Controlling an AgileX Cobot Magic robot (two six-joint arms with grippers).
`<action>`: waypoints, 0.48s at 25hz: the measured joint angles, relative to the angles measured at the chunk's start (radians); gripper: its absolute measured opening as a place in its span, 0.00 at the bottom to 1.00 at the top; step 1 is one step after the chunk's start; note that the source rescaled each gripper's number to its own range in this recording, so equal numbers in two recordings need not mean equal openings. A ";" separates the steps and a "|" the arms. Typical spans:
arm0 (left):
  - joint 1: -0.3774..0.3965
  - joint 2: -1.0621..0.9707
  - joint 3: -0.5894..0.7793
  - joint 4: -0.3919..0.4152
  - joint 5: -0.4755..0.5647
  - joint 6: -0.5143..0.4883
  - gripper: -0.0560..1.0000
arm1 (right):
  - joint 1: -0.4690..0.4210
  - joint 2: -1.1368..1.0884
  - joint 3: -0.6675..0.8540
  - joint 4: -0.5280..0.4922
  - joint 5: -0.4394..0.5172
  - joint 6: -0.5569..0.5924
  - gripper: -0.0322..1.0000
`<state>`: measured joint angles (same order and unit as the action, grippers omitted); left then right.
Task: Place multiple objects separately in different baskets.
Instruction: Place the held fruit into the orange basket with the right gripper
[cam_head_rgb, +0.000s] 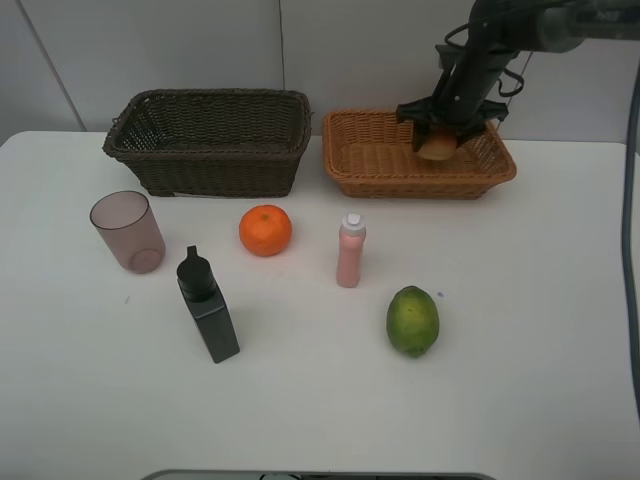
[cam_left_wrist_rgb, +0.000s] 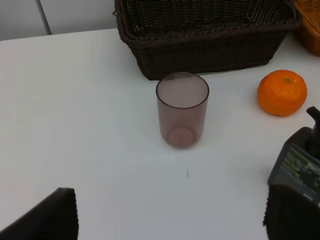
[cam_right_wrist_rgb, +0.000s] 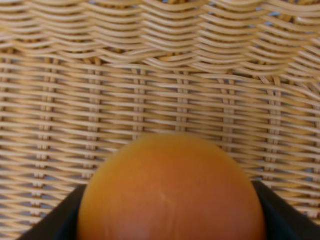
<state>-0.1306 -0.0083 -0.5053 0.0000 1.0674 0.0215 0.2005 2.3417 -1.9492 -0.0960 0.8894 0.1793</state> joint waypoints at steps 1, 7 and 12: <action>0.000 0.000 0.000 0.000 0.000 0.000 0.96 | 0.000 0.001 0.000 0.000 -0.001 0.007 0.44; 0.000 0.000 0.000 0.000 0.000 0.000 0.96 | 0.000 0.002 0.000 0.000 -0.004 0.016 0.82; 0.000 0.000 0.000 0.000 0.000 0.000 0.96 | 0.000 0.002 0.000 0.000 -0.004 0.017 0.91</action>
<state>-0.1306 -0.0083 -0.5053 0.0000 1.0674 0.0215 0.2005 2.3439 -1.9492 -0.0960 0.8854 0.1960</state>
